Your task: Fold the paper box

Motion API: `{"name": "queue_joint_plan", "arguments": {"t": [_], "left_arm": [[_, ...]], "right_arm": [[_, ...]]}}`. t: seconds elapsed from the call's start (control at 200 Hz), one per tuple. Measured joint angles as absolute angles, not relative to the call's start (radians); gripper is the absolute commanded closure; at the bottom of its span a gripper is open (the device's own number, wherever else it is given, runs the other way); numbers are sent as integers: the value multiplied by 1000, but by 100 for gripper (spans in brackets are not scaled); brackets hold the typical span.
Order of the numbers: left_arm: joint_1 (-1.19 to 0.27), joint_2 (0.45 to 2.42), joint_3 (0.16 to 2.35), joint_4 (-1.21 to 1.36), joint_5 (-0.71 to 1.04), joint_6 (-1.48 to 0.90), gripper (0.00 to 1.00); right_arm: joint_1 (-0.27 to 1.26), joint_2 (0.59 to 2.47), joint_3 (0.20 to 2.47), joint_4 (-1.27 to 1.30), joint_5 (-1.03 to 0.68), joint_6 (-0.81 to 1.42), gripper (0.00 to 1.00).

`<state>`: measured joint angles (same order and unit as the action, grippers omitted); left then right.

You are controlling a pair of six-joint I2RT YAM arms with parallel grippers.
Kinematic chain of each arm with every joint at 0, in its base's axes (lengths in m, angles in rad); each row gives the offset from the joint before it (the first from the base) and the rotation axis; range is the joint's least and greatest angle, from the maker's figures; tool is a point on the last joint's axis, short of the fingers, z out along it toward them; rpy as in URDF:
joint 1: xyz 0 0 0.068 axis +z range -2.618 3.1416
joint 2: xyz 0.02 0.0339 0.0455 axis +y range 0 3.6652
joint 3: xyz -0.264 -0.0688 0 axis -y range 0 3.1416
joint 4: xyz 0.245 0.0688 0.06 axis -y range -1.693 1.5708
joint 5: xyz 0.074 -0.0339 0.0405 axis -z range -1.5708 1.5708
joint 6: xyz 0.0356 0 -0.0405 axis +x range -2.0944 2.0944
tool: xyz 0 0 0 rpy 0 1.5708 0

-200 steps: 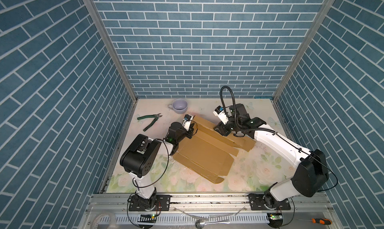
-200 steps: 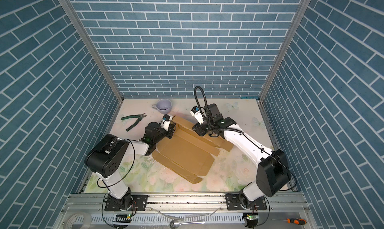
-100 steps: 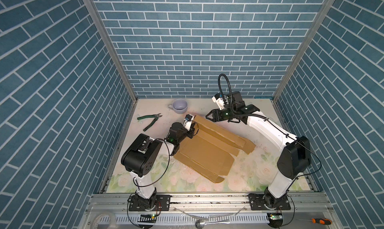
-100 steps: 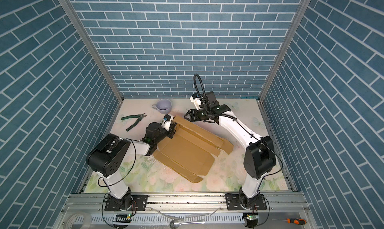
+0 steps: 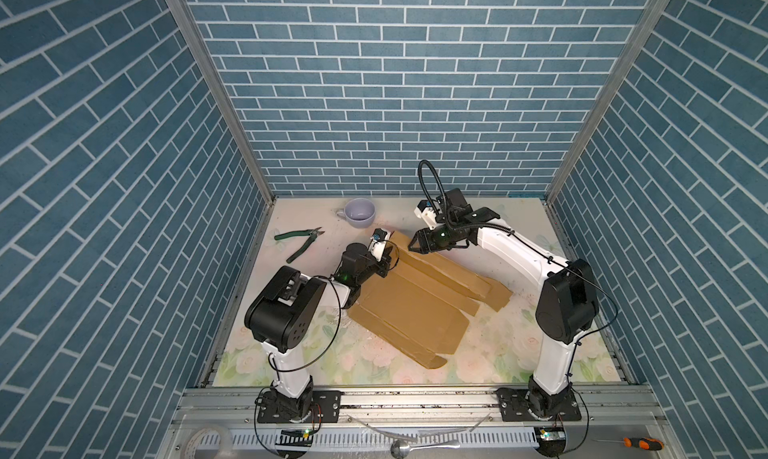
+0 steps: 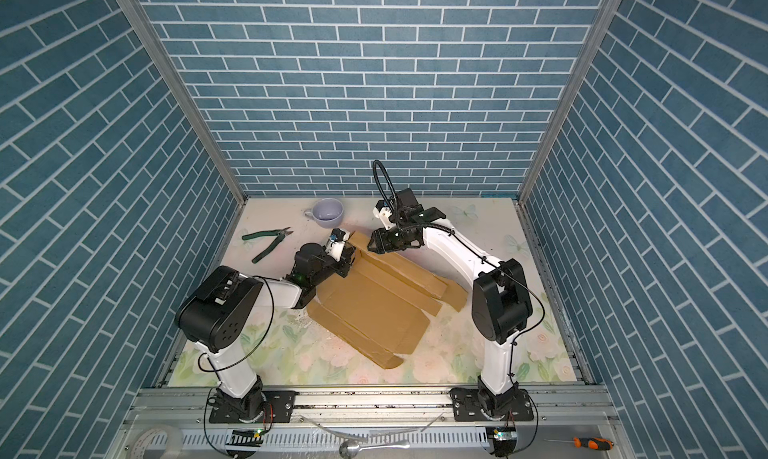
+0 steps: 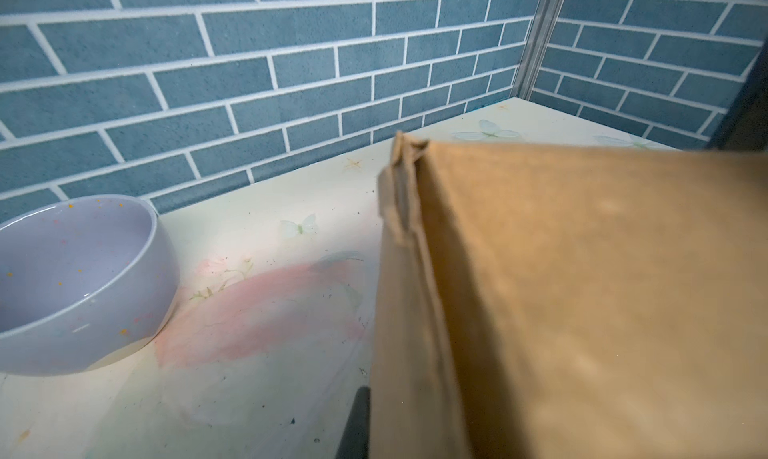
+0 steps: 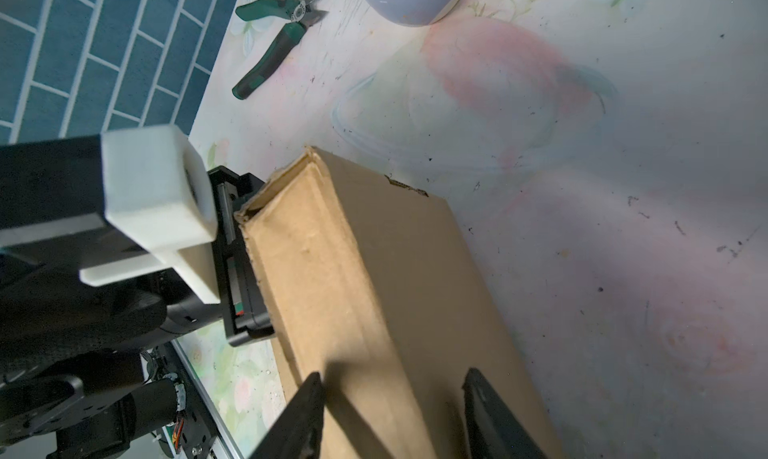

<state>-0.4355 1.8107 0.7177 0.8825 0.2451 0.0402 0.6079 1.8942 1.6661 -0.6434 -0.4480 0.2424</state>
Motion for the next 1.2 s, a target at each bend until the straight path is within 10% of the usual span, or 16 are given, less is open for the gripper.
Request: {"name": "queue_joint_plan", "arguments": {"t": [0.42,0.645,0.935,1.2], "left_arm": [[-435,1811,764,869,248,41,70],[-439,1814,787,838,255,37,100],[-459,1824,788,846,202,21,88],[-460,1824,787,850,201,15,100]], "right_arm": [[603,1932,1713,-708,-445,183,50],[601,1942,1714,-709,-449,177,52],[596,1945,1715,-714,-447,175,52],[589,1950,1730,-739,-464,175,45]]}}
